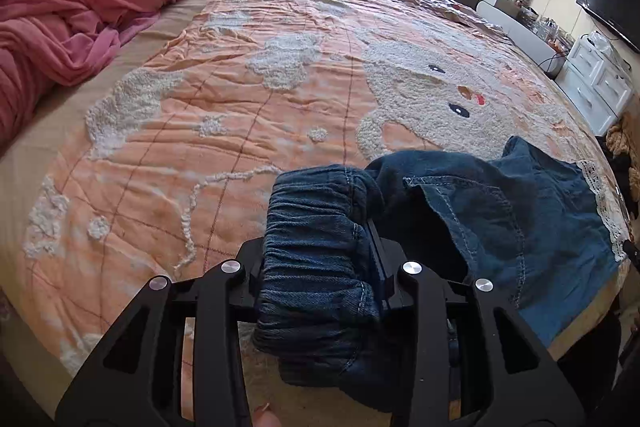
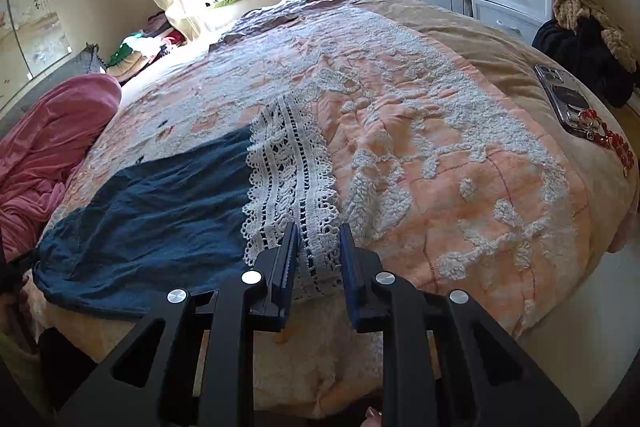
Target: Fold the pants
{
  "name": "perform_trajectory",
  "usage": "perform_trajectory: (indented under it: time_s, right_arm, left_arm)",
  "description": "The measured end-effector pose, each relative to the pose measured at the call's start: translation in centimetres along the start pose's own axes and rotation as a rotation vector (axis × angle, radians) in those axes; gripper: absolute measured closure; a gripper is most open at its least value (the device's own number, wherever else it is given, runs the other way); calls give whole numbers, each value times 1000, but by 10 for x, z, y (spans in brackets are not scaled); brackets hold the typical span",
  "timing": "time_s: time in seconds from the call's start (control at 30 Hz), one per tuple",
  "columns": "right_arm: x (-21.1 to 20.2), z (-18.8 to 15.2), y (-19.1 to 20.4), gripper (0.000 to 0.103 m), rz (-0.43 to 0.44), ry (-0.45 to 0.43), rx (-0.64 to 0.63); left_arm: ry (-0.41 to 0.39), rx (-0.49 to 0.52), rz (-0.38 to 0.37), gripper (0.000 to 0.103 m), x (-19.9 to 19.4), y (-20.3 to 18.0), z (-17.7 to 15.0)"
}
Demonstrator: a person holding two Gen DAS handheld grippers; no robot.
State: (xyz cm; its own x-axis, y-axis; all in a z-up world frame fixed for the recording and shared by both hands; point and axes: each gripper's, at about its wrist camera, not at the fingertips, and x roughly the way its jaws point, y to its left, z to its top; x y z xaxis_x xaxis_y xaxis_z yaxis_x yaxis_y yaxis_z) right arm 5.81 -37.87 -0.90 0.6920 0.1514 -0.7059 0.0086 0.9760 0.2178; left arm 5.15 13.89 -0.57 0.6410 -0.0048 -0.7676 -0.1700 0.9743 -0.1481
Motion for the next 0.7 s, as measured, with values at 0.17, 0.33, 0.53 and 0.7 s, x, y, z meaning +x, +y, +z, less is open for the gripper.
perform_trajectory:
  time_s: [0.17, 0.33, 0.53, 0.7]
  right_arm:
    - [10, -11, -5, 73, -33, 24, -17]
    - [5, -13, -10, 57, -29, 14, 18]
    - [-13, -11, -12, 44, -35, -17, 26]
    - [-30, -10, -1, 33, -25, -52, 1]
  left_arm:
    - [-4, -13, 23, 59, 8, 3, -3]
    - [-25, -16, 20, 55, -8, 2, -2]
    - [-109, -9, 60, 44, -46, -4, 0]
    - [-158, 23, -1, 32, -71, -27, 6]
